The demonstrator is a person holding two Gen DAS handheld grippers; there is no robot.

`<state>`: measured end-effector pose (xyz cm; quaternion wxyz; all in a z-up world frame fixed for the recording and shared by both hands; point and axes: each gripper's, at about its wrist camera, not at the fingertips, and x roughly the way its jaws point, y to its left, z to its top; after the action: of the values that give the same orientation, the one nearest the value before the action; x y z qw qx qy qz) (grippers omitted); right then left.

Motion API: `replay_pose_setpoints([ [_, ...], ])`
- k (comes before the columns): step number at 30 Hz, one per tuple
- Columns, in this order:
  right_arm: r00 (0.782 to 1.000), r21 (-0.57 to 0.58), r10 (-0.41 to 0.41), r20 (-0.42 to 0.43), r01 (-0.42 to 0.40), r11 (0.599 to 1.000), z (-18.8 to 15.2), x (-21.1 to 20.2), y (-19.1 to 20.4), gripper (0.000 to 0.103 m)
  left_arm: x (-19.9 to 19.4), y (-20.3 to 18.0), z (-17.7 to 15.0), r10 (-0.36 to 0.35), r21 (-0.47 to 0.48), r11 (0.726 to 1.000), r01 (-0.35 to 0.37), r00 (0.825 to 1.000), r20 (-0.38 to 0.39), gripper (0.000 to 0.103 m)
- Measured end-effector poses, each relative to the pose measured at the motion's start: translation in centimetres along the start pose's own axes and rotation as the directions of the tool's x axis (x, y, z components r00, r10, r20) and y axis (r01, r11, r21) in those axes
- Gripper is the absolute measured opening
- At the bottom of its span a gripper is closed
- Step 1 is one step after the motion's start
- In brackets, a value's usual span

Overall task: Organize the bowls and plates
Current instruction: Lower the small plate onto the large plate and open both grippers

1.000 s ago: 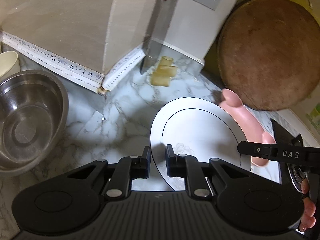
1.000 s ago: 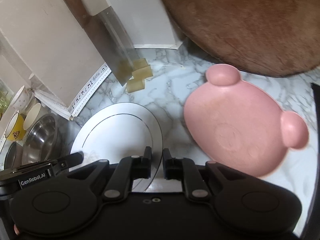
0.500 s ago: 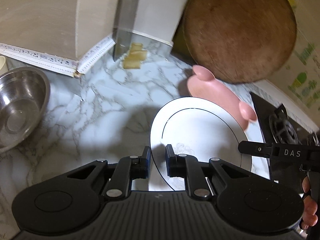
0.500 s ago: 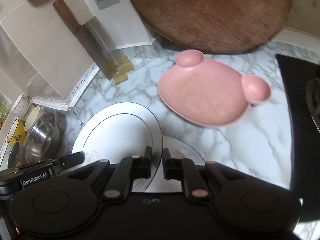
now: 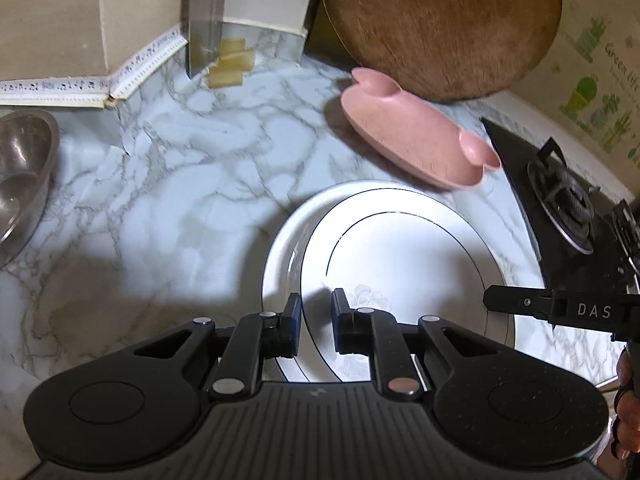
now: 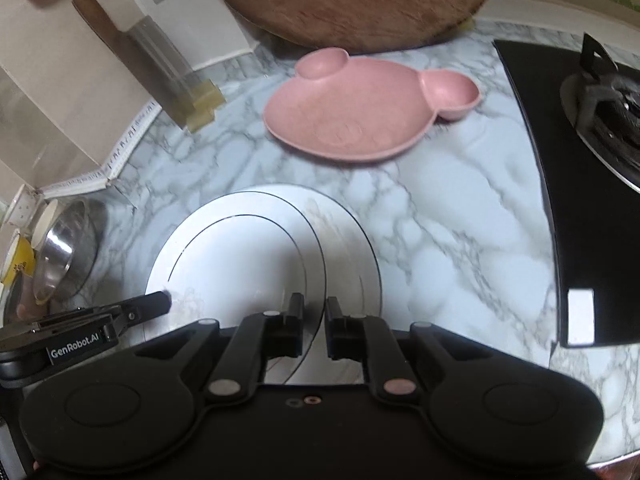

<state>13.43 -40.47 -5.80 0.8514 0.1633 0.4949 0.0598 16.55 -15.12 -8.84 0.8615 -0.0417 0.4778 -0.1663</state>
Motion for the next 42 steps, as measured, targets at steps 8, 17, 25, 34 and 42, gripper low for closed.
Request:
replay_pose_setpoints([
  [8, 1.0, 0.021, -0.016, -0.018, 0.016, 1.0, -1.0, 0.8, -0.7, 0.011, 1.1, -0.4, -0.8, 0.003, 0.012, 1.0, -0.003, 1.0, -0.03, 0.014],
  [17, 1.0, 0.036, -0.008, -0.025, 0.009, 0.999, -1.0, 1.1, -1.0, 0.011, 1.2, -0.5, -0.7, 0.006, 0.028, 1.0, -0.006, 1.0, -0.028, 0.014],
  [25, 1.0, 0.054, 0.003, -0.028, -0.001, 0.999, -0.8, 1.4, -1.1, 0.012, 1.3, 0.1, -0.5, -0.023, -0.001, 1.0, 0.023, 0.999, -0.046, 0.014],
  [34, 0.998, 0.099, 0.039, -0.049, -0.034, 0.995, -0.5, 1.7, -1.9, 0.011, 1.3, 0.4, 0.3, -0.032, -0.01, 0.999, 0.032, 0.995, -0.097, 0.014],
  [42, 0.998, 0.085, 0.048, -0.05, -0.043, 0.995, -0.4, 1.9, -2.0, 0.009, 1.1, 0.7, 0.6, -0.034, 0.003, 0.999, 0.035, 0.995, -0.094, 0.014],
])
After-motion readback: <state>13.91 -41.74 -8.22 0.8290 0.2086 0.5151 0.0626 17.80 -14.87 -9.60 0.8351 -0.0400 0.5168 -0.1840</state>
